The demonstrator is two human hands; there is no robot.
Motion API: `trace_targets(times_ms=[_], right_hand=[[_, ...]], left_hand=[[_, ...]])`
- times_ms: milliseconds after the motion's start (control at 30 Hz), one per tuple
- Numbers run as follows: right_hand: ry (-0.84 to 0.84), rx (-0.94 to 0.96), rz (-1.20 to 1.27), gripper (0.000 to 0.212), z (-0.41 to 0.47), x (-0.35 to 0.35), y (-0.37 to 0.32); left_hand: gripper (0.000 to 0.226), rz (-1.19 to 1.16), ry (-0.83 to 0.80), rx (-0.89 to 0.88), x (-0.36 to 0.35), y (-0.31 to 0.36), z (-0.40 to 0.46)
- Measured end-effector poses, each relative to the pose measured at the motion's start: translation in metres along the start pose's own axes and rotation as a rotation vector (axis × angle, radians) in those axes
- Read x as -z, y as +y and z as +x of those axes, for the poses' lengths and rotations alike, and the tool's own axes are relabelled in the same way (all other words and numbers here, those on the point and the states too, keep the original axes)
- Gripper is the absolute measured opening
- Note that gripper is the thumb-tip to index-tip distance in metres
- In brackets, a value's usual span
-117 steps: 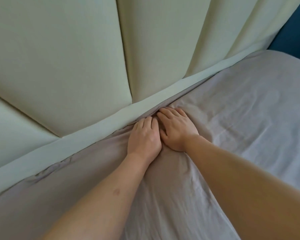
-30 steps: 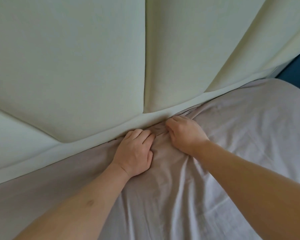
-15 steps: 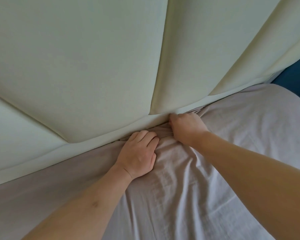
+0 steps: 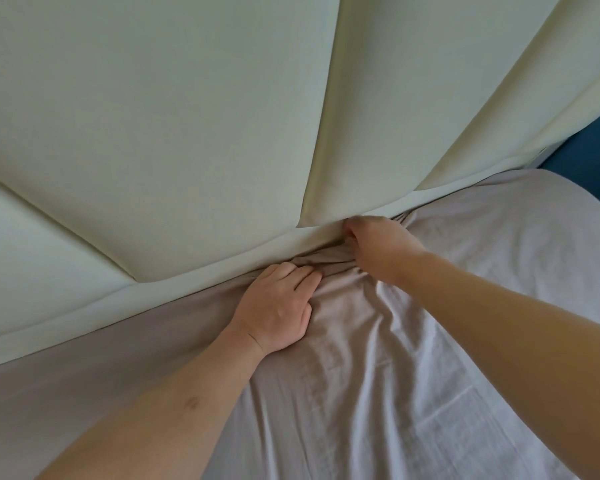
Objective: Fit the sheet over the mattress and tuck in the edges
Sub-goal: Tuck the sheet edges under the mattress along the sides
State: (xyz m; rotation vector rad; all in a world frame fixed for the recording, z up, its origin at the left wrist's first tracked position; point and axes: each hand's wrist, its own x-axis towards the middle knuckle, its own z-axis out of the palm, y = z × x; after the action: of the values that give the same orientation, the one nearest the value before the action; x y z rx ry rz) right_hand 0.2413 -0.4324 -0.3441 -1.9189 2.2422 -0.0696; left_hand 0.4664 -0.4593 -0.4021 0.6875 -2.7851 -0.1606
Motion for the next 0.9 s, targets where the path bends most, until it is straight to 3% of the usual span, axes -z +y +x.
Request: trace_targets(times_ms=[133,267,333,433,500,533,633,767,900], right_hand=[[-0.092,0.086,-0.313,0.022,0.002,0.011,-0.009],[0.189,0.055,-0.412,0.008,-0.01,0.014,-0.024],[0.355,-0.101,-0.159,0.011,-0.018,0.001,-0.026],[0.528,-0.246,0.484,0.016,-0.038,-0.013,-0.028],[0.564,-0.265,0.748,0.021,-0.048,-0.017,-0.037],[0.539,-0.209,0.733,0.023,-0.052,-0.02,-0.041],[0.411,0.044,0.362,0.016,-0.055,-0.044,-0.041],[0.208,0.095,0.035,0.041,-0.028,-0.042,-0.024],[-0.164,0.062,-0.13,0.059,0.009,-0.026,-0.018]], left_hand=[[0.045,0.01,0.014,-0.008,-0.001,0.001,0.0],[0.046,0.055,0.097,-0.053,-0.004,0.002,-0.001],[0.04,0.095,0.165,-0.084,-0.007,0.006,-0.003],[0.031,0.115,0.187,-0.114,-0.01,0.013,0.0],[0.04,0.092,0.122,0.007,-0.009,0.013,0.005],[0.047,0.069,0.076,0.084,-0.009,0.013,0.008],[0.058,-0.031,-0.026,0.199,-0.008,0.009,0.014],[0.062,-0.046,-0.059,0.26,-0.003,0.014,0.022],[0.047,-0.167,-0.265,0.467,-0.004,0.02,0.056]])
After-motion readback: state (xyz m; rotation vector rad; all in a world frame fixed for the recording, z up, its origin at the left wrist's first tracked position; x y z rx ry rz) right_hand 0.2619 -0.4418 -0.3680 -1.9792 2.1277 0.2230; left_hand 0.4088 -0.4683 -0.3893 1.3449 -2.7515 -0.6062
